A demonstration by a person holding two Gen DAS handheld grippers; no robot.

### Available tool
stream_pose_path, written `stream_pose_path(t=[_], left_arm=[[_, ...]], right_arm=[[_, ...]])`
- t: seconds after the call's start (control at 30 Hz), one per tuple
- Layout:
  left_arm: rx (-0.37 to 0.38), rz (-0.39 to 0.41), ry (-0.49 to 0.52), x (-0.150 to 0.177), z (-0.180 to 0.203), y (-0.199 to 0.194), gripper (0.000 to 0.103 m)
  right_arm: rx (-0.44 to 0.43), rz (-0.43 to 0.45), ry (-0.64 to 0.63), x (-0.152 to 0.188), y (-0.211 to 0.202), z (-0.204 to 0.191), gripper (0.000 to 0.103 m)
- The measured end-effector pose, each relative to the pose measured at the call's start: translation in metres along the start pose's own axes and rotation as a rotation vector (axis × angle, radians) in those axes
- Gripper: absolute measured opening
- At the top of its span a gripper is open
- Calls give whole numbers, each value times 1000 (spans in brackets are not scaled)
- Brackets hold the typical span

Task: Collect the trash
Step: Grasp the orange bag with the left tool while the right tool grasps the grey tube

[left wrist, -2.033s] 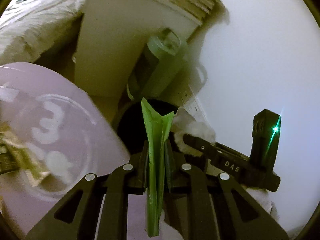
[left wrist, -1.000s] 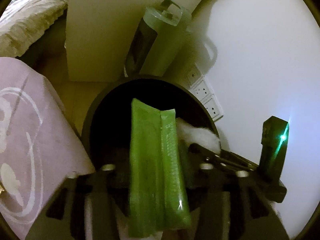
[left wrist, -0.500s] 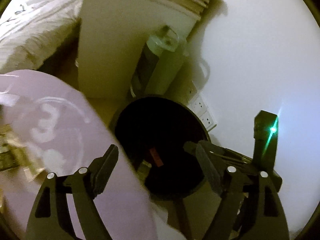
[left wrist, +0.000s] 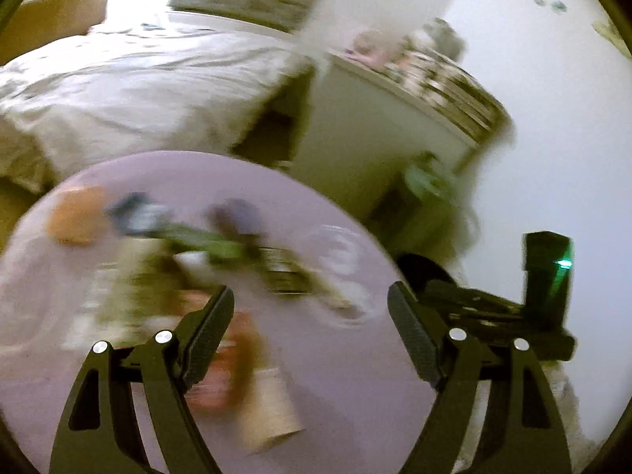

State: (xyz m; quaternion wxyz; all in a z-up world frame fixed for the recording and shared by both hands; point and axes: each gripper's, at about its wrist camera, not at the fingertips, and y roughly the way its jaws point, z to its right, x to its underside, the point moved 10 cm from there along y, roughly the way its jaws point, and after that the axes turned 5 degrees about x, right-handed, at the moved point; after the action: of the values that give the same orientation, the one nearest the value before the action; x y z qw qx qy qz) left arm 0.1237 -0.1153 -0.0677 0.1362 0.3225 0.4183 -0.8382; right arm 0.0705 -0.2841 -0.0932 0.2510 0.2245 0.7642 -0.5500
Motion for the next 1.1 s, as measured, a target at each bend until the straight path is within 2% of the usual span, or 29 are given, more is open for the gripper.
stream_pose_path(t=[0.1,0.2,0.33,0.37,0.63,0.67,0.73,0.77,0.83,0.9,1.03,1.1], left_arm=[[-60,33,-79,-12,-57,-21,80],[-108,50,-157,-21,-113,-35,80],[-172,34,-224,-34,-174,-23,80],[-183,22,-234,-38,-187,-13,80],[-220,-29,-165,-50,-220,22,78],[-229,-34,-158,-49,-224,24,74],[-229,-56,-163,-47,-228,30,56],[-222,-66,-174,-46,-231,34,52],[-219,-74,-191,-43,-234,37,36],[-215,-71,-215,-37,-239,37,27],[-211,-46,-245,-32,-246,33,20],[-225,-48,-230,-31,-243,32,20]], right_arm=[[-24,-28,-73,-15,17,-39,67],[-20,-63,-102,-31,42,-60,67],[-12,-115,-82,-56,83,-70,66],[-5,-131,-77,-61,95,-69,61],[74,-236,-30,-88,182,-59,42],[78,-245,-18,-90,189,-56,39],[51,-251,10,-91,198,-56,37],[43,-250,18,-92,201,-57,36],[42,-240,19,-94,202,-57,32],[41,-240,34,-93,202,-53,32],[69,-256,41,-86,204,-43,32],[81,-258,7,-81,206,-44,31]])
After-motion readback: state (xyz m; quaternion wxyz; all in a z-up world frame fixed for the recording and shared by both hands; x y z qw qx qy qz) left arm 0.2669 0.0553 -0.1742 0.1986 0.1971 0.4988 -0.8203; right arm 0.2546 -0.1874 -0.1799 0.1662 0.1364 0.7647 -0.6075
